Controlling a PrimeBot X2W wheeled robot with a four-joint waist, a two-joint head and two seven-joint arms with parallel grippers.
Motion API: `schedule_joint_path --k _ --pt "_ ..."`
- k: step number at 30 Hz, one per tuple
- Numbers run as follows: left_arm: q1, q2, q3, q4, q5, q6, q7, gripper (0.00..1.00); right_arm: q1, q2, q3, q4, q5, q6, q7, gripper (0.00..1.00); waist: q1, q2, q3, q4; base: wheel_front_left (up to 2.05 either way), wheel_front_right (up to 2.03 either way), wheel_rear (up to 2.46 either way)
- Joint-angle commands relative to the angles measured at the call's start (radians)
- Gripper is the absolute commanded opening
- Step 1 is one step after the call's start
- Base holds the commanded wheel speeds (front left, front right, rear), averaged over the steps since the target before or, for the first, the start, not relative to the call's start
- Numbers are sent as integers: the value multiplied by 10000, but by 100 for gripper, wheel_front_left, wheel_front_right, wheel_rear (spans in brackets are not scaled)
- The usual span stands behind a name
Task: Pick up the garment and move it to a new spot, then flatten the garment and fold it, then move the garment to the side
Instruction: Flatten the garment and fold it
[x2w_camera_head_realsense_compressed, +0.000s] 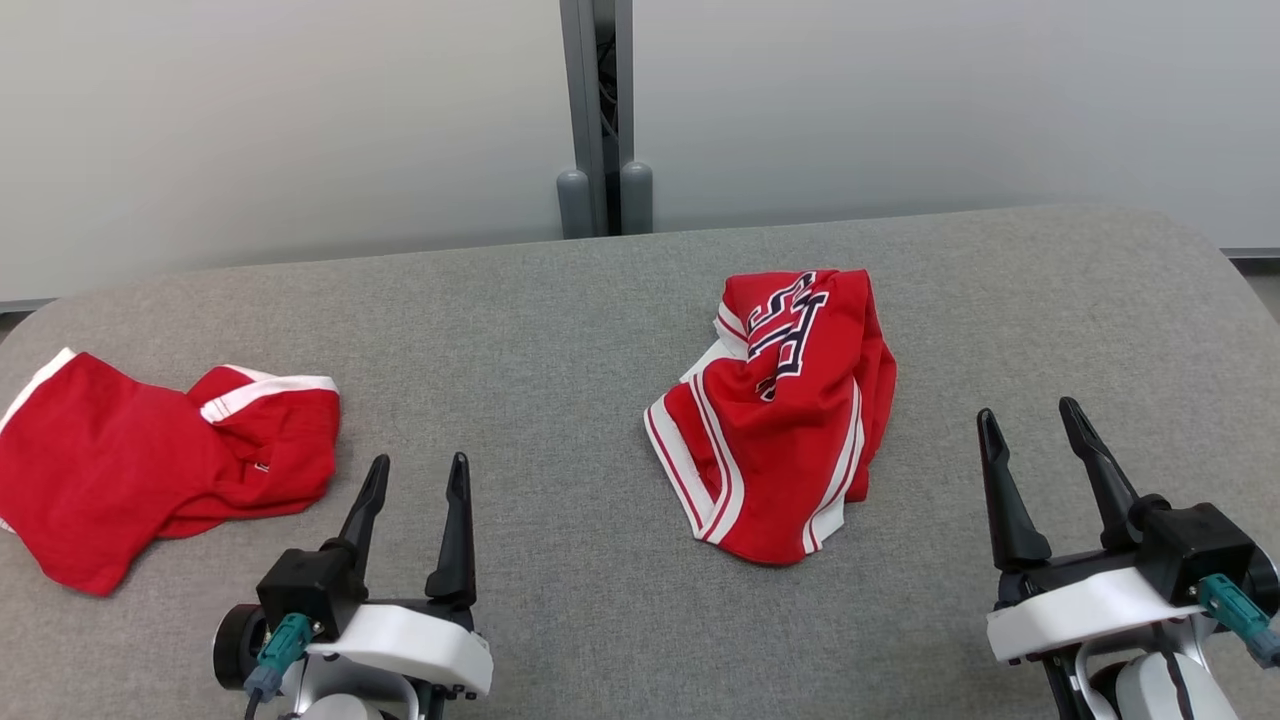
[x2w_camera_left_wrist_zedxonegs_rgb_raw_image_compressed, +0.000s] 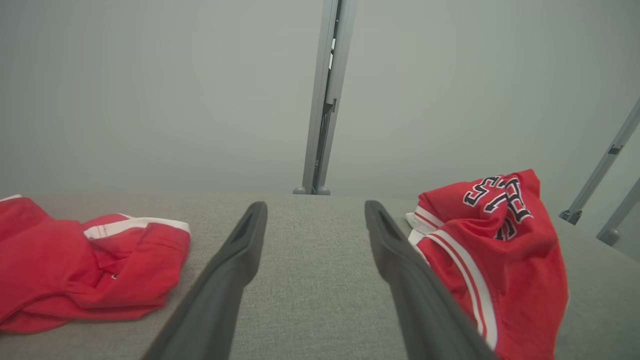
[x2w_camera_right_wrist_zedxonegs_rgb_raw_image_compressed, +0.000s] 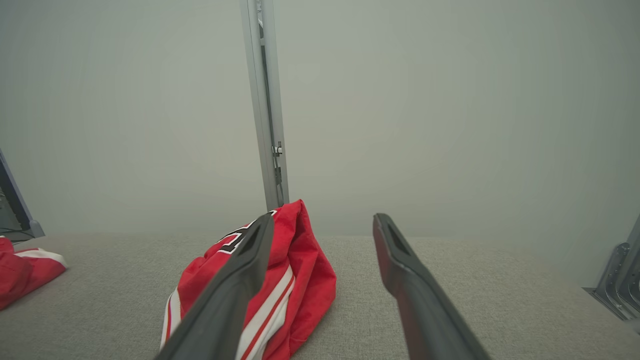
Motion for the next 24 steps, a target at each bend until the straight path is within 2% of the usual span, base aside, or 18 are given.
schedule_joint_path --k 1,4,7,12,18,24 --pt "144 22 9 2 99 -127 -5 100 62 -68 7 -33 30 5 -15 100 0 0 22 -35 0 0 0" --pt "-21 6 -249 193 215 -397 -3 100 -33 -68 53 -69 70 5 -14 100 0 0 191 -105 0 0 0" --pt "-394 2 -762 617 136 -870 -1 100 -165 -68 94 -73 78 5 -14 100 0 0 442 -221 0 0 0" --pt "-1156 1 -1815 1478 124 -1565 576 100 -336 -68 169 -89 133 5 -14 100 0 0 940 -501 0 0 0" --pt "-2080 1 -2925 2306 -21 -1963 1222 100 -551 -67 203 -101 133 5 -14 100 0 0 1415 -889 0 0 0" --pt "-2791 3 -3787 2915 -428 -2086 1462 100 -736 -67 215 -118 156 5 -14 100 0 0 1781 -1219 0 0 0"
